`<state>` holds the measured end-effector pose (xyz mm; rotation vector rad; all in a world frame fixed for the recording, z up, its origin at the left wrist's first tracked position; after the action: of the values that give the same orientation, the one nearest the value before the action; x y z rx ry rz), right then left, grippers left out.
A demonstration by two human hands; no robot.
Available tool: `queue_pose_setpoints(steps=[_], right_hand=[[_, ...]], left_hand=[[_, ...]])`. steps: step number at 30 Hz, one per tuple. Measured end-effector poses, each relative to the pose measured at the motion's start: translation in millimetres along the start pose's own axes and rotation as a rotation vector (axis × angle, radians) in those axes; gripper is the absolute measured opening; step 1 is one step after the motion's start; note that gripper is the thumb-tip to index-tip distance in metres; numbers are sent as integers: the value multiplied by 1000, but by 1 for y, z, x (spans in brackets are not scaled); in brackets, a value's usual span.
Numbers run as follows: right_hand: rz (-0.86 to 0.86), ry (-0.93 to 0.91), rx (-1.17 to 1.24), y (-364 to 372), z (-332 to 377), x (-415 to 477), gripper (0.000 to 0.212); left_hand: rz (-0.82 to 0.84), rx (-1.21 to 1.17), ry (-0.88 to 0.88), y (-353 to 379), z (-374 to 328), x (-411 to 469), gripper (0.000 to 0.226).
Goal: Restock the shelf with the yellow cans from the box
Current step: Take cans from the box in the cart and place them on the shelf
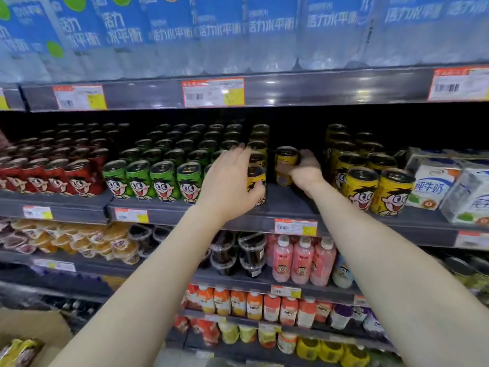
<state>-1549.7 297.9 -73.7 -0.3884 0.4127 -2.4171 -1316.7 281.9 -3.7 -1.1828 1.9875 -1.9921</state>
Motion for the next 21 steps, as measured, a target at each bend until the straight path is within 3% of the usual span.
queue_pose_setpoints(steps=[4, 10, 17, 21], right_hand=[[-40, -17, -24, 11, -3, 20, 72], [-106, -100, -86, 18, -5, 53, 51], [-129, -44, -72, 27, -7, 90, 70], [-113, -32, -109, 32, -6, 106, 59]], left_hand=[[-55, -19, 14, 6, 2, 7, 72], [-125, -34, 67, 16, 2, 10, 72], [-173, -39, 87, 16, 14, 17, 81], [-157, -35, 94, 20, 22, 23, 82]])
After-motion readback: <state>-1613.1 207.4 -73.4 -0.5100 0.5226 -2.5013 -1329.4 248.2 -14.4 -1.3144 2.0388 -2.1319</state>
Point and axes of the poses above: each hand's wrist, its own x-axis towards the middle knuckle, its own y-axis out of the palm, z = x × y, the point moved 5 cm from there along x, towards the middle knuckle, and after that the axes turned 1 degree about -y, right-handed, at the moved point
